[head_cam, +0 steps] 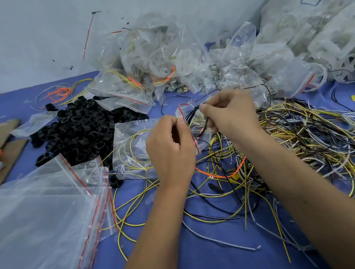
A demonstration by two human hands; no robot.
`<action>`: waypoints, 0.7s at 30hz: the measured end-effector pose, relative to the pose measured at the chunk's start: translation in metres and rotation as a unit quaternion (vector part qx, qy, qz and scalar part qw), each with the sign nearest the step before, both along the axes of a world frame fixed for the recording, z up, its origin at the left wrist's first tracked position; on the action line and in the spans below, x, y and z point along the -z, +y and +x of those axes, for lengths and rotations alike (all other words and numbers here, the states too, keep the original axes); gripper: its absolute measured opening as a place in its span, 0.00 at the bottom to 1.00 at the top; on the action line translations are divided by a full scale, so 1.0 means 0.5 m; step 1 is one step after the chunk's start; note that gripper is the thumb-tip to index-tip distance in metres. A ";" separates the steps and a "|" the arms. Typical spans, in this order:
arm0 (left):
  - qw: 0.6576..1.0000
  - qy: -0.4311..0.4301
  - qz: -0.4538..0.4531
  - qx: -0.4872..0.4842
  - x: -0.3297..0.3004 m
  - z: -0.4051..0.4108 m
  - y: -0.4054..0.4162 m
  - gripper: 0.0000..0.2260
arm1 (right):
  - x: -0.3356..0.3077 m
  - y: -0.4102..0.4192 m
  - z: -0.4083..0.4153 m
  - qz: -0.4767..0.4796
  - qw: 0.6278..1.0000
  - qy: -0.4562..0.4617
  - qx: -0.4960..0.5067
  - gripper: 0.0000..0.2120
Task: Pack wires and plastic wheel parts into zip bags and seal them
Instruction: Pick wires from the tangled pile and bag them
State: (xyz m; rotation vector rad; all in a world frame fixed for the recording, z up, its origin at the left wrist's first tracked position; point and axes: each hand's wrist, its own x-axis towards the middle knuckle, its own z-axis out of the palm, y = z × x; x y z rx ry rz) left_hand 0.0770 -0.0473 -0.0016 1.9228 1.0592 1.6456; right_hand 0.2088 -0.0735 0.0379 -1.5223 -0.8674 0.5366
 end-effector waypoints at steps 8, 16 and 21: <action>0.996 -0.048 -0.043 -0.059 0.005 -0.005 0.009 0.13 | -0.046 -0.001 0.018 0.091 0.990 0.076 0.070 0.09; 0.984 -0.085 -0.133 -0.077 0.011 -0.005 0.014 0.13 | -0.125 -0.014 0.041 0.263 0.943 0.192 0.071 0.09; 0.982 -0.091 -0.149 -0.078 0.010 -0.006 0.016 0.14 | -0.137 -0.017 0.051 0.271 0.943 0.179 0.076 0.09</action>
